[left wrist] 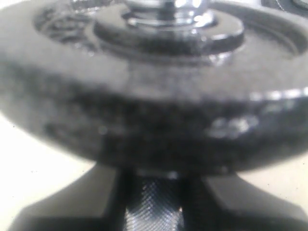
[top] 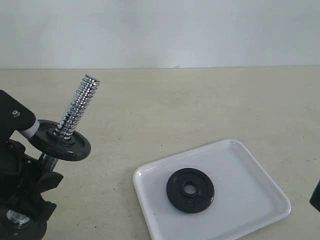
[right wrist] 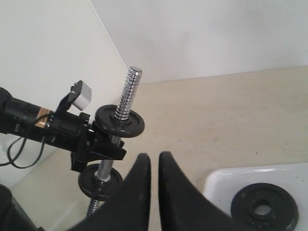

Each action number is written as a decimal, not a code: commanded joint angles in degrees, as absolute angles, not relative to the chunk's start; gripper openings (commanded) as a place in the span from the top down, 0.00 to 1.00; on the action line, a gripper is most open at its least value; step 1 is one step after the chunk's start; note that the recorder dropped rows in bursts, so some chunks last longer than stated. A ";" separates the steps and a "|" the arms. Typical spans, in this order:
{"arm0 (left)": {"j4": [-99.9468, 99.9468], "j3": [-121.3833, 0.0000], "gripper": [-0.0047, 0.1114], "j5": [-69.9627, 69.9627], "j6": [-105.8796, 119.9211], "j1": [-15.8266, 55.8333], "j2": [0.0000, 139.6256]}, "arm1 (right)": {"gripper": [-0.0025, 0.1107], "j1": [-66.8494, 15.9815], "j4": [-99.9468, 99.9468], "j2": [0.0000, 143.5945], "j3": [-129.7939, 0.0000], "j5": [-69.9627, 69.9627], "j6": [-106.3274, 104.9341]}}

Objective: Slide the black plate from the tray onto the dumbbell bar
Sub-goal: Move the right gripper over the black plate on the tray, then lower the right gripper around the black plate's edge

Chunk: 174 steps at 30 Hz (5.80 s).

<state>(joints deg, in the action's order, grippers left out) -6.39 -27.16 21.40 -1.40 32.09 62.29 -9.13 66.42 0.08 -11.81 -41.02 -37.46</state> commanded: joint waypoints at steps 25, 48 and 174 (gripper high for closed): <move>-6.63 -29.41 0.92 4.48 -2.48 32.54 60.01 | 0.06 -9.17 71.79 3.06 -11.59 -29.37 -44.73; -6.63 -29.41 0.92 4.71 -2.48 32.54 60.01 | 0.43 -9.17 63.13 39.99 -26.88 -44.25 -57.39; -6.43 -29.41 0.92 4.27 -4.62 32.54 62.41 | 0.05 -37.34 12.94 110.68 -52.13 -27.26 -9.16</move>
